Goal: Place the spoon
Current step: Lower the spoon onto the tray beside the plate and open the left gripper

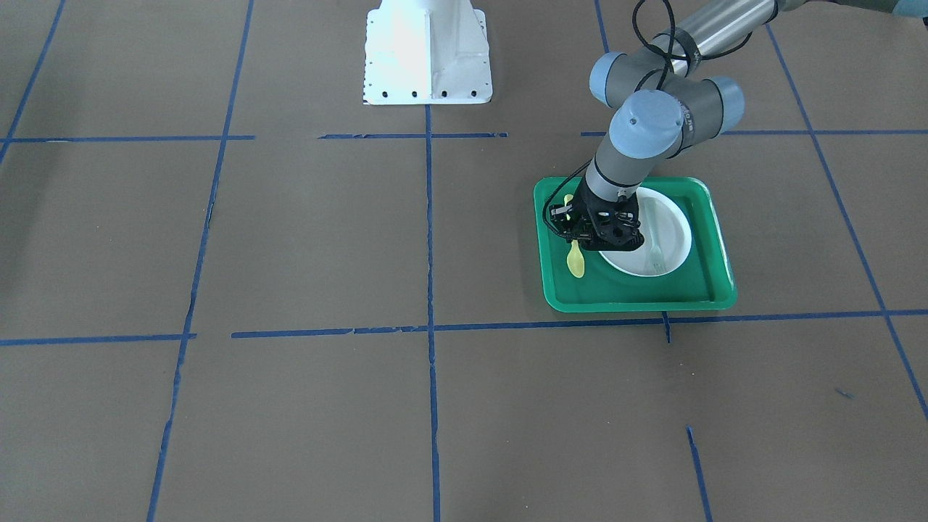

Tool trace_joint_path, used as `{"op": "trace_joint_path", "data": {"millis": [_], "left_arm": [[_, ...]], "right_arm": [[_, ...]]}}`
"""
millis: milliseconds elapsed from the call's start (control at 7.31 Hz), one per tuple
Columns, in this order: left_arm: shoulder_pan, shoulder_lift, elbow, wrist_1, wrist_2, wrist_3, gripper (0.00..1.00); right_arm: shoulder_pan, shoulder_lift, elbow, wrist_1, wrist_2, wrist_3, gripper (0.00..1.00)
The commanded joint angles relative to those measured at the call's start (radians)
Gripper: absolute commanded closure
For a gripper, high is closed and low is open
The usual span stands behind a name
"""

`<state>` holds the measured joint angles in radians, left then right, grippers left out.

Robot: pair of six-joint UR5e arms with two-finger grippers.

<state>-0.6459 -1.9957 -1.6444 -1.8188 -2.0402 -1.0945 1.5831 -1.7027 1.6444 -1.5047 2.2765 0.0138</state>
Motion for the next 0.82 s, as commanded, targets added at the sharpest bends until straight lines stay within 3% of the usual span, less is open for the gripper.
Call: {"op": "trace_joint_path", "data": {"millis": [0,684], "left_arm": [[0.008,0.002,0.027,-0.052,0.0,0.002,0.97],[0.008,0.005,0.014,-0.057,0.003,0.005,0.66]], "right_arm": [[0.0,0.0,0.0,0.0,0.0,-0.002,0.0],[0.0,0.0,0.0,0.0,0.0,0.0,0.0]]}}
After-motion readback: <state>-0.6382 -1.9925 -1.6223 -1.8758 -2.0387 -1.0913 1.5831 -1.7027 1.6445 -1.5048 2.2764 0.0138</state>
